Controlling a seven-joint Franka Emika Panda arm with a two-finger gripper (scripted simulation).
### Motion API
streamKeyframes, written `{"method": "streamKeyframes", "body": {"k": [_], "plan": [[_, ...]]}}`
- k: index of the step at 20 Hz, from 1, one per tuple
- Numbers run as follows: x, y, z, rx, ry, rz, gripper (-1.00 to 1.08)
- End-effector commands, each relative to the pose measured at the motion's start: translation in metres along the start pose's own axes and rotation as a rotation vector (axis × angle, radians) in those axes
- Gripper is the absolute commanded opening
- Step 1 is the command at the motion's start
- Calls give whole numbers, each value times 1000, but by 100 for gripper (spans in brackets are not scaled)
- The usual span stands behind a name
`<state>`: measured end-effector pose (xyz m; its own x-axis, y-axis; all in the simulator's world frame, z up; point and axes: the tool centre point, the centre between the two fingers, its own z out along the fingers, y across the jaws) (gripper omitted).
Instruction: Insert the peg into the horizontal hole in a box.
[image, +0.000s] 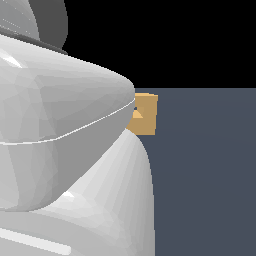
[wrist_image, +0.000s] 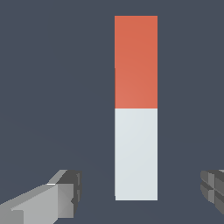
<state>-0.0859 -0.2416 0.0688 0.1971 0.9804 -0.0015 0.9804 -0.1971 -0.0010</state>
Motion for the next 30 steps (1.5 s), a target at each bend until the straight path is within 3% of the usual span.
{"method": "streamKeyframes", "body": {"k": [1,8,23,24,30], "plan": [[-2,0,1,-1,1,0,100],[-1,1,4,-1,1,1,100],[0,1,50,-1,2,-1,100],[0,1,50,-1,2,-1,-100],[0,1,50,-1,2,-1,-100]]}}
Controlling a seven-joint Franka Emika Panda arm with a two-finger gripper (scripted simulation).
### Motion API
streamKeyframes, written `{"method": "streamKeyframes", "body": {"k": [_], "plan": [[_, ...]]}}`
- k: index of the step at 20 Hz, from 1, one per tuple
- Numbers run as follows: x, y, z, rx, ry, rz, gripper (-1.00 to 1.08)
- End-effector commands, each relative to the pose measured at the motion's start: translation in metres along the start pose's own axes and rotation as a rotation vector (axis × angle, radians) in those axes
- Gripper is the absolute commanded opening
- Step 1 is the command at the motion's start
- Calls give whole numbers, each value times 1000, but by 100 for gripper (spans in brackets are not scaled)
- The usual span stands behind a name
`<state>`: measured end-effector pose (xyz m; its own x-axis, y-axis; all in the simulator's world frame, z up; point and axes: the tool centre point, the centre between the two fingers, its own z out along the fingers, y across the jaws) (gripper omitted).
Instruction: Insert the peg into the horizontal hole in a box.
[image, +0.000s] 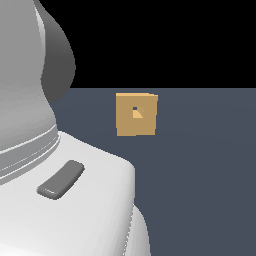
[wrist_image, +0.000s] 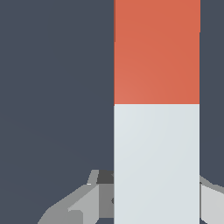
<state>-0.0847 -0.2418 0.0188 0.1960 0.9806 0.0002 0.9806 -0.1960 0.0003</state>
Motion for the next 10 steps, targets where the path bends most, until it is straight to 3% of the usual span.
{"method": "streamKeyframes", "body": {"k": [1,10], "plan": [[0,0,0,0,0,0,-100],[15,5,-4,0,0,-13,-100]]}}
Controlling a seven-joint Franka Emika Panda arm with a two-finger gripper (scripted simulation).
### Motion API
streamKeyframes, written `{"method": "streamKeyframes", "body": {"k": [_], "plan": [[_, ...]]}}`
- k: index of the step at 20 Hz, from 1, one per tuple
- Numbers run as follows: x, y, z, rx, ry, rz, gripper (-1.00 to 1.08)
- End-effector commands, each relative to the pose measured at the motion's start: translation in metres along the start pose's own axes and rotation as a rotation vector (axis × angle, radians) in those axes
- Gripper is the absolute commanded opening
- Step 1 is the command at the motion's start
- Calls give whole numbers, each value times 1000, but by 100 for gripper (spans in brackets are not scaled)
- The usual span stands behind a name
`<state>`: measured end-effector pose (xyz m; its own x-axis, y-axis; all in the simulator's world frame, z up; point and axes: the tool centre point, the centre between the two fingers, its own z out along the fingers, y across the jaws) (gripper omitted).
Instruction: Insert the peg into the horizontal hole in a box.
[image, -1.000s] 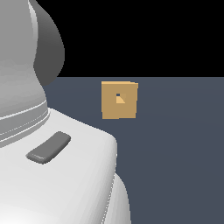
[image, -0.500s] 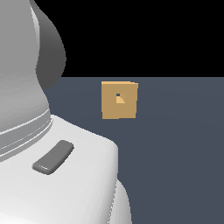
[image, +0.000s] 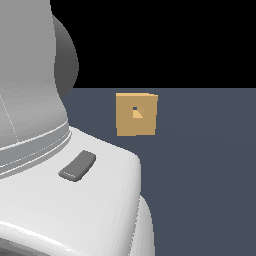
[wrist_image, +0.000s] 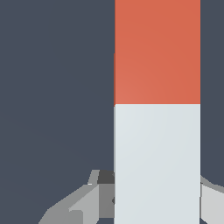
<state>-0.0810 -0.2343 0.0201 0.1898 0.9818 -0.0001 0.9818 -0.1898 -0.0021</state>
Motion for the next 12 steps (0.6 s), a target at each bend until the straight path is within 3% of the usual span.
{"method": "streamKeyframes", "body": {"k": [1,6,12], "plan": [[12,5,-4,-2,0,-12,-100],[52,18,-14,-2,-1,-49,-100],[131,41,-34,-2,-2,-120,-100]]}}
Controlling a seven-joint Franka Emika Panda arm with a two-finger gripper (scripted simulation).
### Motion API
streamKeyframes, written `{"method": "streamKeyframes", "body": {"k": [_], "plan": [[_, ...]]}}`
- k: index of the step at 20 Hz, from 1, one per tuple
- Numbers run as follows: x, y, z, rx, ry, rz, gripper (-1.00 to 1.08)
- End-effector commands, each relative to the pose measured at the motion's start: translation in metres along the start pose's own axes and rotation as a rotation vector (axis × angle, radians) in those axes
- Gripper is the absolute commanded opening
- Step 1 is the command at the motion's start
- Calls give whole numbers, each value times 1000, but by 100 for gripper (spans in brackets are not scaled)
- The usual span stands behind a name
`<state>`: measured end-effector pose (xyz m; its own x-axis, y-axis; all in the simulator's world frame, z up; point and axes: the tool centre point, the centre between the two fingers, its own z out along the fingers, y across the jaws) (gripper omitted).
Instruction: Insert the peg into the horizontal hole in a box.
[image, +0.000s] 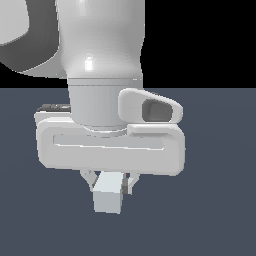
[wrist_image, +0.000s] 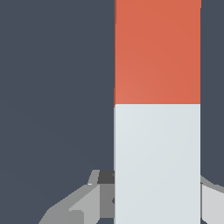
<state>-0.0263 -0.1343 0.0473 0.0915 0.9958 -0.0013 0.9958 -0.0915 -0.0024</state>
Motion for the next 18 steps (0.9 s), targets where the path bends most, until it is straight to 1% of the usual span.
{"method": "streamKeyframes", "body": {"k": [1,6,10,14,18], "plan": [[37,14,-11,-3,-1,-34,-100],[109,36,-29,-3,-1,-100,-100],[154,49,-40,-3,0,-141,-100],[184,56,-47,-3,0,-167,-100],[199,60,-51,-3,1,-181,-100]]}}
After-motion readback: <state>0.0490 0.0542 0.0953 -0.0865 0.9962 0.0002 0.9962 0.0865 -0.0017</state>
